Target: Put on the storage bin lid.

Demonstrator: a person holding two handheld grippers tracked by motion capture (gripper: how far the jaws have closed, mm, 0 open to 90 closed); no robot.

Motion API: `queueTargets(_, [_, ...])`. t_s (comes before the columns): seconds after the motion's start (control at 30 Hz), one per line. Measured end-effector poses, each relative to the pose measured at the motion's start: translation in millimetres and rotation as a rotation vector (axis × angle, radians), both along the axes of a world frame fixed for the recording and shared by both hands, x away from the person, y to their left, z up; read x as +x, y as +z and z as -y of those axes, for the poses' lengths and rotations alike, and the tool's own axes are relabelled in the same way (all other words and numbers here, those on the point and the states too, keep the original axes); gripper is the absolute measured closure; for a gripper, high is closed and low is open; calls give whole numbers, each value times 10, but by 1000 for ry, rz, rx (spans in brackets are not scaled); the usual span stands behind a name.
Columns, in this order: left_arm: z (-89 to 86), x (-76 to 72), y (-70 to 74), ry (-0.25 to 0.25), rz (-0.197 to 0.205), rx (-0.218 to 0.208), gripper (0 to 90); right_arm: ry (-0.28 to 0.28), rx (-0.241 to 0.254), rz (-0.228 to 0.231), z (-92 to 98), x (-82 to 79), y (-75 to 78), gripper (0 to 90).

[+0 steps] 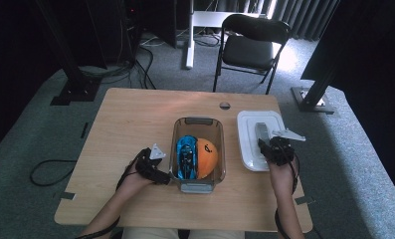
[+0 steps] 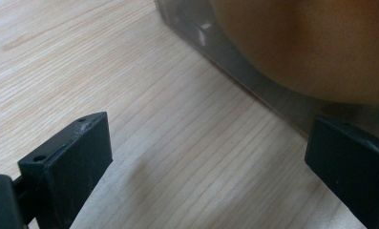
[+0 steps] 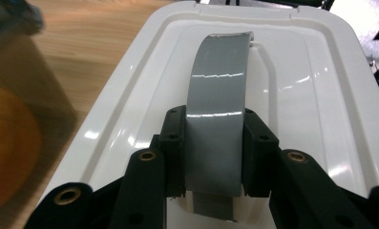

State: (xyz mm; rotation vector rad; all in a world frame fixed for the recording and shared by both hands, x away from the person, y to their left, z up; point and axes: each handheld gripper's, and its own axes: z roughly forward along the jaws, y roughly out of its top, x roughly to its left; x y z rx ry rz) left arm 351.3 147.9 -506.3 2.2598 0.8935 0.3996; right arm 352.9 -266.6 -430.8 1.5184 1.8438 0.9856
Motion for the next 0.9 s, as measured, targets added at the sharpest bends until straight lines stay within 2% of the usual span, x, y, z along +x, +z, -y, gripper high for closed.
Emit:
queueTargets(0.3, [101, -24, 16, -22, 9, 17, 27, 51, 2, 64, -201, -123, 285, 673])
queueTargets(0.5, [151, -31, 21, -34, 8, 18, 27, 78, 34, 102, -274, -189, 451, 673])
queueTargets(0.73, [256, -37, 27, -54, 14, 26, 26, 156, 58, 143, -485, -342, 603, 673])
queueTargets(0.9, [302, -51, 10, -65, 11, 22, 26, 209, 64, 142, -674, -408, 635, 673])
